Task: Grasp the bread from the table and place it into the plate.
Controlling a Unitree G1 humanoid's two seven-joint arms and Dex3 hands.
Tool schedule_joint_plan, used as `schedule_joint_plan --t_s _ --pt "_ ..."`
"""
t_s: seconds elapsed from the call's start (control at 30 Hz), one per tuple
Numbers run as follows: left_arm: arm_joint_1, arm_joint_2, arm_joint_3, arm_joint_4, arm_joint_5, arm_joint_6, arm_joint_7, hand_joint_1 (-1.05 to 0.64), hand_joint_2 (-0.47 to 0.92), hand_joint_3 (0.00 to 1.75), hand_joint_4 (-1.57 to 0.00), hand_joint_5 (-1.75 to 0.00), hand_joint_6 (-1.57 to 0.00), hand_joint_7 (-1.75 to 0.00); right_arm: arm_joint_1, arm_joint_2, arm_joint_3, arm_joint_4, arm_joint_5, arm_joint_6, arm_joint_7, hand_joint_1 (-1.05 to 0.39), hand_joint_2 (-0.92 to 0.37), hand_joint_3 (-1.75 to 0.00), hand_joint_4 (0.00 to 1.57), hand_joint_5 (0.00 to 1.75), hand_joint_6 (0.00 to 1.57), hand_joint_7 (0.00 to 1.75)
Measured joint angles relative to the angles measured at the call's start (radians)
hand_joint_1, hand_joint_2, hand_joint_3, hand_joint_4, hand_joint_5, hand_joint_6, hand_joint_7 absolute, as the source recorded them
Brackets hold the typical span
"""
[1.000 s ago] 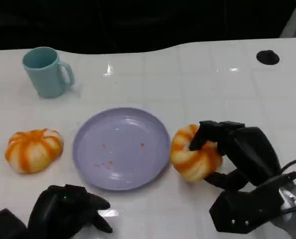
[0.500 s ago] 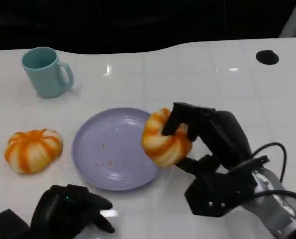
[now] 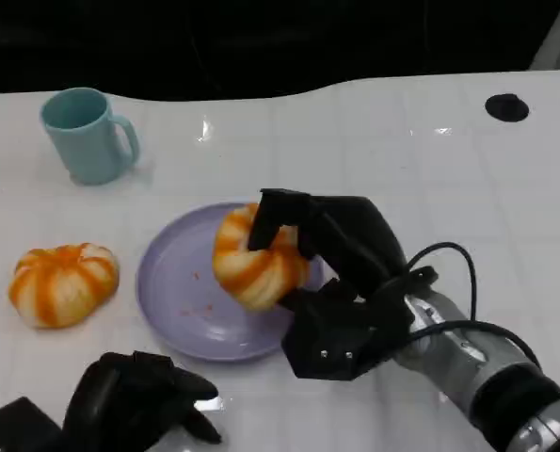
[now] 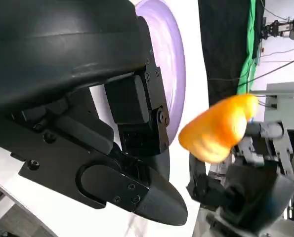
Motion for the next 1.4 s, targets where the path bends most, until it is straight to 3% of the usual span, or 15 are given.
schedule_joint_plan --t_s 0.1,0.17,0.23,0.27,0.37,0.43,0.73,1.03,1.27,1.4 --pt "0.000 0.000 0.000 0.000 0.001 0.000 0.000 -1.05 0.86 0.00 -1.54 -0.56 -1.57 -0.21 -0.030 0.023 0.006 0.064 -0.001 -0.010 -0.018 -0.10 -0.34 -1.28 0.85 1.64 0.88 1.06" --pt "-0.001 0.000 0.000 0.000 0.003 0.000 0.001 -1.05 0.86 0.00 -1.55 -0.56 -1.57 -0.21 -0.046 0.033 0.010 0.098 0.000 -0.012 -0.019 -0.14 -0.41 -1.03 0.72 1.36 0.78 0.66" --pt "-0.001 0.000 0.000 0.000 0.006 -0.001 0.003 -1.05 0.87 0.00 -1.54 -0.56 -1.57 -0.21 -0.057 0.035 0.018 0.120 -0.001 -0.010 -0.007 -0.19 -0.49 -0.84 0.58 1.11 0.72 0.39" --pt "-0.001 0.000 0.000 0.000 0.007 -0.001 0.003 -1.05 0.87 0.00 -1.54 -0.56 -1.57 -0.21 -0.060 0.035 0.023 0.123 -0.002 -0.007 0.003 -0.26 -0.56 -0.71 0.41 0.82 0.62 0.23" --pt "-0.001 -0.001 0.000 0.002 0.008 -0.006 0.004 -1.05 0.87 0.00 -1.54 -0.56 -1.57 -0.22 -0.073 0.024 0.048 0.120 -0.018 0.022 0.045 -0.35 -0.77 -0.33 0.25 0.44 0.53 0.05" --pt "-0.002 -0.002 0.000 0.004 0.009 -0.008 0.004 -1.05 0.87 0.00 -1.54 -0.56 -1.57 -0.22 -0.076 0.018 0.066 0.108 -0.037 0.046 0.074 -0.44 -0.89 -0.14 0.12 0.38 0.45 0.01" --pt "-0.007 -0.001 -0.001 0.019 0.011 -0.026 0.010 -1.05 0.87 0.00 -1.54 -0.56 -1.57 -0.22 -0.053 -0.018 0.097 -0.003 -0.062 0.094 0.110 -0.53 -0.92 -0.17 0.04 0.44 0.40 0.01" --pt "-0.008 -0.001 -0.003 0.023 0.013 -0.033 0.011 -1.05 0.87 0.00 -1.54 -0.56 -1.57 -0.22 0.042 -0.086 0.088 -0.151 -0.034 0.070 0.160 -0.50 -0.92 -0.16 0.15 0.54 0.47 0.04" --pt "-0.011 -0.001 -0.001 0.027 0.009 -0.033 0.010 -1.05 0.86 0.00 -1.54 -0.56 -1.57 -0.21 0.157 -0.137 0.027 -0.278 0.061 -0.028 0.195 -0.44 -0.92 -0.17 0.26 0.60 0.54 0.07" --pt "-0.011 -0.001 0.001 0.028 0.008 -0.033 0.010 -1.05 0.87 0.00 -1.54 -0.56 -1.57 -0.20 0.234 -0.164 -0.012 -0.361 0.148 -0.066 0.278 -0.41 -0.92 -0.17 0.31 0.63 0.59 0.09"
